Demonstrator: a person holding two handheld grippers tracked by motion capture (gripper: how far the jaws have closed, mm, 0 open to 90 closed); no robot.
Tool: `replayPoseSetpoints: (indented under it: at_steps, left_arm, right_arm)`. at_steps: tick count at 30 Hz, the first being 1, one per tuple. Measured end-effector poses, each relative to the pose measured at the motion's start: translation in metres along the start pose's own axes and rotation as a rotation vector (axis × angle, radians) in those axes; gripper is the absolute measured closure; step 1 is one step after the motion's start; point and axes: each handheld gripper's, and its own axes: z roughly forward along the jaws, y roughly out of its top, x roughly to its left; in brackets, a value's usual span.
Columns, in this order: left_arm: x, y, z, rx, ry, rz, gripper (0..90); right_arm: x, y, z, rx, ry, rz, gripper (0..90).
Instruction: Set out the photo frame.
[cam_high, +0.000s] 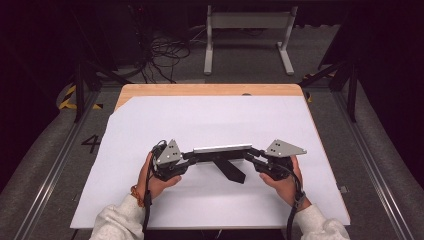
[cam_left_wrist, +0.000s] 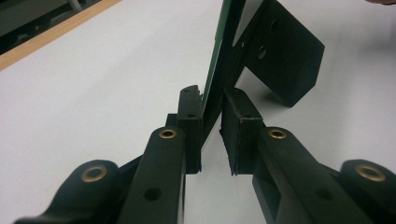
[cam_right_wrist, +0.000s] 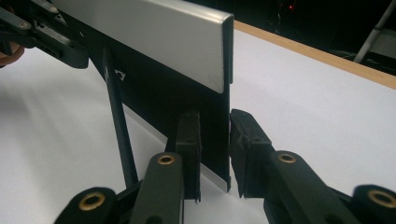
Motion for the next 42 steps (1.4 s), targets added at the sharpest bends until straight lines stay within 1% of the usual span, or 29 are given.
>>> replayPoseSetpoints:
  at_steps: [2,4,9,12,14,15,16,18,21,25,29,33,36,38,39,42]
  left_arm:
    - [0.001,0.0,0.0,0.0,-0.004,-0.004,78.6]
    - [0.002,0.0,0.0,0.0,-0.009,-0.005,78.5]
    - [0.0,0.001,0.0,0.008,-0.006,0.003,78.5]
    - [-0.002,0.002,0.0,0.017,0.0,0.015,79.0]
    - [-0.006,0.004,0.0,0.032,0.016,0.041,79.9]
    - [-0.009,0.004,0.001,0.034,0.004,0.045,80.1]
    - [-0.01,0.005,0.001,0.04,0.009,0.053,80.0]
    - [-0.012,0.005,0.002,0.042,0.009,0.059,80.7]
    - [-0.012,0.005,0.002,0.039,0.004,0.058,81.3]
    - [-0.015,0.006,0.002,0.046,0.01,0.078,82.6]
    - [-0.017,0.007,0.005,0.047,0.005,0.084,83.2]
    - [-0.02,0.008,0.007,0.05,0.012,0.093,83.3]
    - [-0.02,0.008,0.007,0.051,0.016,0.096,83.1]
    - [-0.02,0.008,0.007,0.048,0.011,0.091,82.6]
    - [-0.02,0.008,0.006,0.048,0.009,0.09,82.5]
    - [-0.019,0.007,0.003,0.047,0.001,0.085,82.7]
  right_arm:
    - [0.0,-0.001,0.001,-0.009,-0.003,0.003,74.2]
    - [0.001,-0.002,0.003,-0.024,-0.02,0.001,74.2]
    - [0.0,-0.002,0.004,-0.025,-0.023,0.002,74.1]
    - [-0.001,-0.001,0.005,-0.024,-0.025,0.002,74.0]
    - [-0.002,0.0,0.008,-0.021,-0.036,0.002,74.1]
    - [-0.002,0.001,0.009,-0.02,-0.038,0.003,74.2]
    - [-0.002,0.001,0.01,-0.021,-0.035,0.003,74.2]
    - [-0.003,0.002,0.013,-0.019,-0.045,0.003,74.2]
    - [-0.004,0.003,0.015,-0.02,-0.045,0.012,74.1]
    - [-0.007,0.004,0.019,-0.02,-0.054,0.022,74.3]
    - [-0.009,0.005,0.023,-0.02,-0.064,0.03,74.6]
    - [-0.01,0.005,0.025,-0.007,-0.074,0.033,76.7]
    - [-0.009,0.005,0.026,0.012,-0.081,0.029,78.4]
    - [-0.009,0.005,0.024,0.016,-0.088,0.018,80.9]
    - [-0.008,0.005,0.022,0.017,-0.09,0.016,83.7]
    - [-0.008,0.005,0.019,0.012,-0.084,0.014,86.5]
